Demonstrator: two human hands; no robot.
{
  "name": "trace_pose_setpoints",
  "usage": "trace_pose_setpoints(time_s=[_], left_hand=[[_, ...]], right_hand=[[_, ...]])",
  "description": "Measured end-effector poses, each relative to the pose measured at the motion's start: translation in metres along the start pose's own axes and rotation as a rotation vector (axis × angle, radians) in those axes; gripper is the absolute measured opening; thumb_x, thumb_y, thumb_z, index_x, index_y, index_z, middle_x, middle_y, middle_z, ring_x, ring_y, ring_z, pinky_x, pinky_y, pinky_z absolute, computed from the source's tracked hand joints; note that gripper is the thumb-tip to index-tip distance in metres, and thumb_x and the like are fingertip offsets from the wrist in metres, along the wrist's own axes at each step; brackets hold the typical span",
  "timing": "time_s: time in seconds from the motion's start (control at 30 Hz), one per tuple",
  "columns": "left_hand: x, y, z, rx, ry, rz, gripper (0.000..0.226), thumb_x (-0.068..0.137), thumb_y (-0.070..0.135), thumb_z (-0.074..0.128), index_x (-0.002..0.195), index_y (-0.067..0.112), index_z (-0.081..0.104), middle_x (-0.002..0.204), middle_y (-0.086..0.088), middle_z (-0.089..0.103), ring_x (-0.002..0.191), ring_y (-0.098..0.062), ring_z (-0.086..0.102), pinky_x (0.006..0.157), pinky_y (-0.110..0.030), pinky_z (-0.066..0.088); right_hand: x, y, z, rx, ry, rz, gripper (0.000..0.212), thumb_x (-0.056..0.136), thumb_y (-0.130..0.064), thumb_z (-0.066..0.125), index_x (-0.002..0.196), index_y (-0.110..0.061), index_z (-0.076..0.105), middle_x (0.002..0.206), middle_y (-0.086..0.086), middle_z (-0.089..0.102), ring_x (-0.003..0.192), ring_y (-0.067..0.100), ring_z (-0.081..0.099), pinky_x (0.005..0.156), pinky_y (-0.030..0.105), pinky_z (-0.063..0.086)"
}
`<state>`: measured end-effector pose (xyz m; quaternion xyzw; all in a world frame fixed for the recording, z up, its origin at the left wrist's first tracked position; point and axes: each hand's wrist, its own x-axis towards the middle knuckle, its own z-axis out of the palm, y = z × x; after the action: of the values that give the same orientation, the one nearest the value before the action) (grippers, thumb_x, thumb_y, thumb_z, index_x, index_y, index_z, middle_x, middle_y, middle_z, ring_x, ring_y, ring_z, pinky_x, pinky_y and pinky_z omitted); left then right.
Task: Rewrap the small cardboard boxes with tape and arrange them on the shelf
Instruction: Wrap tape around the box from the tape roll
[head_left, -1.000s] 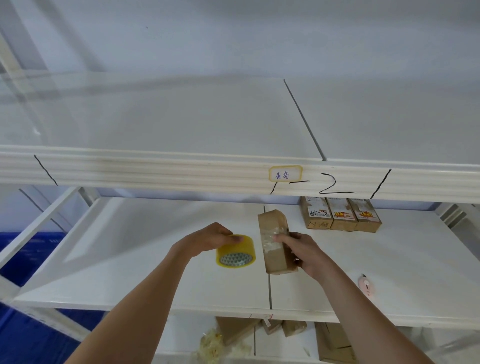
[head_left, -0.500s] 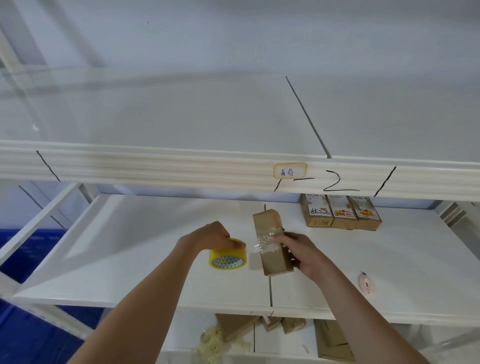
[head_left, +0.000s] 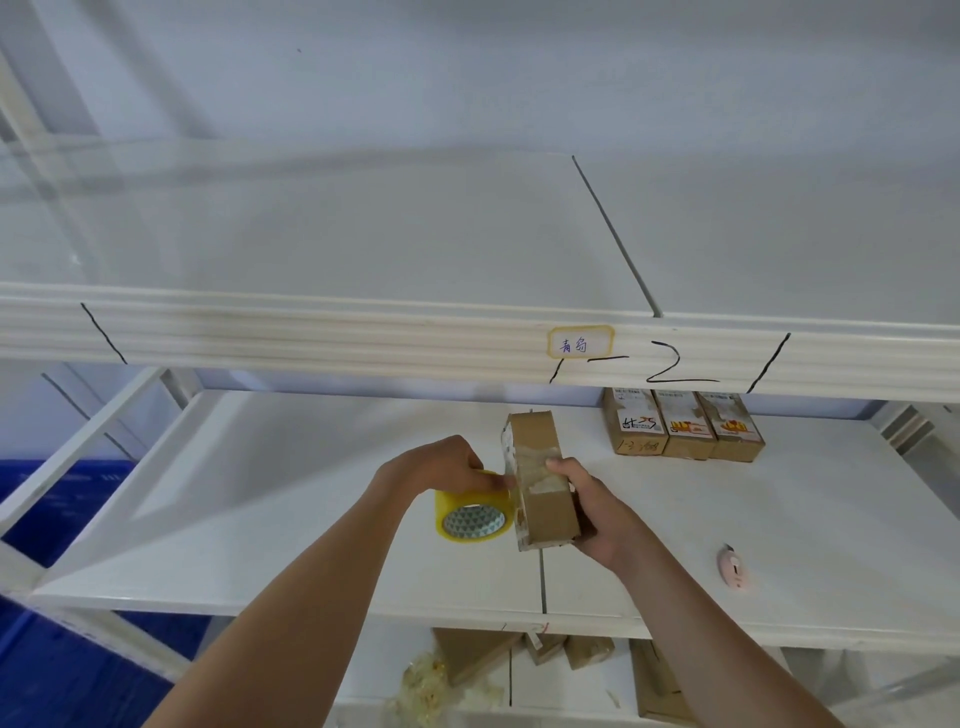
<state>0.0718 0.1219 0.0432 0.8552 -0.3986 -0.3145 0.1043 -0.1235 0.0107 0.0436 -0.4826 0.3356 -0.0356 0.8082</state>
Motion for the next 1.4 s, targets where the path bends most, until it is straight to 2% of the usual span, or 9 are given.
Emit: trace_pose_setpoints(time_s=[0.13,0.3,0.43,0.63,0.77,0.93,1.2,1.3,1.4], left_hand=[[-0.002,0.003,-0.002,-0.013,0.007,0.022,0.054,0.082,0.073,0.063,0.067,0.022,0.063,0.068,0.004,0.057,0.067,-0.013,0.053,0.061,-0.025,0.041],[-0.003,0.003,-0.002,-0.014,0.115,0.036,0.051,0.077,0.066,0.073,0.065,0.017,0.064,0.063,0.003,0.058,0.058,-0.012,0.055,0.056,-0.024,0.043],[-0.002,0.008,-0.001,0.012,0.16,0.057,0.044,0.077,0.055,0.077,0.073,0.011,0.07,0.064,-0.001,0.06,0.06,-0.016,0.058,0.054,-0.026,0.044],[-0.004,0.005,-0.002,-0.152,0.103,0.025,0.052,0.082,0.068,0.067,0.073,0.016,0.068,0.068,0.002,0.06,0.066,-0.015,0.058,0.062,-0.026,0.043],[-0.007,-0.007,-0.009,-0.241,0.004,0.058,0.04,0.081,0.061,0.073,0.071,0.023,0.066,0.072,0.004,0.06,0.071,-0.014,0.055,0.065,-0.026,0.041],[-0.004,-0.011,-0.006,-0.249,0.017,0.026,0.049,0.076,0.061,0.078,0.067,0.016,0.06,0.065,0.001,0.048,0.064,-0.016,0.045,0.061,-0.028,0.033],[-0.003,-0.015,0.0,-0.055,0.063,-0.053,0.056,0.071,0.071,0.075,0.072,0.016,0.064,0.069,0.002,0.058,0.067,-0.015,0.056,0.06,-0.025,0.041],[-0.002,-0.016,0.003,-0.148,0.047,-0.066,0.059,0.072,0.073,0.072,0.07,0.015,0.063,0.069,0.002,0.056,0.066,-0.016,0.053,0.063,-0.027,0.039],[-0.003,-0.019,-0.001,-0.307,0.025,-0.005,0.059,0.079,0.07,0.069,0.084,0.011,0.072,0.078,0.001,0.061,0.078,-0.016,0.057,0.076,-0.029,0.044]], right_hand=[[0.002,0.001,-0.002,0.039,0.005,0.014,0.036,0.096,-0.036,0.061,0.121,-0.012,0.069,0.116,0.016,0.073,0.1,0.029,0.068,0.086,0.04,0.054],[0.011,-0.001,-0.001,-0.127,-0.04,-0.063,0.042,0.092,-0.042,0.067,0.127,-0.017,0.068,0.121,0.01,0.072,0.114,0.03,0.067,0.1,0.05,0.053],[0.016,-0.003,0.015,-0.435,0.132,-0.11,0.051,0.071,-0.041,0.087,0.116,-0.025,0.068,0.101,-0.003,0.078,0.094,0.017,0.075,0.085,0.041,0.061],[0.02,-0.005,0.008,-0.404,0.246,-0.106,0.035,0.075,-0.016,0.078,0.109,-0.02,0.071,0.093,0.001,0.078,0.085,0.02,0.076,0.079,0.044,0.063],[0.017,-0.007,-0.001,-0.42,0.21,-0.115,0.031,0.079,-0.013,0.076,0.109,-0.018,0.071,0.092,0.003,0.079,0.085,0.021,0.076,0.075,0.039,0.063],[0.016,-0.007,-0.004,-0.399,0.21,-0.121,0.03,0.079,-0.012,0.077,0.108,-0.017,0.072,0.091,0.003,0.079,0.083,0.021,0.077,0.067,0.035,0.061],[0.013,-0.012,-0.01,-0.351,0.153,-0.118,0.034,0.08,-0.014,0.079,0.113,-0.015,0.071,0.096,0.005,0.079,0.09,0.023,0.076,0.078,0.042,0.062],[0.01,-0.017,-0.013,-0.302,0.14,-0.11,0.03,0.082,-0.013,0.078,0.112,-0.013,0.071,0.096,0.006,0.079,0.088,0.024,0.077,0.073,0.04,0.062],[0.007,-0.021,-0.021,-0.236,0.129,-0.106,0.03,0.085,-0.013,0.077,0.113,-0.011,0.07,0.099,0.009,0.078,0.089,0.026,0.076,0.073,0.04,0.062]])
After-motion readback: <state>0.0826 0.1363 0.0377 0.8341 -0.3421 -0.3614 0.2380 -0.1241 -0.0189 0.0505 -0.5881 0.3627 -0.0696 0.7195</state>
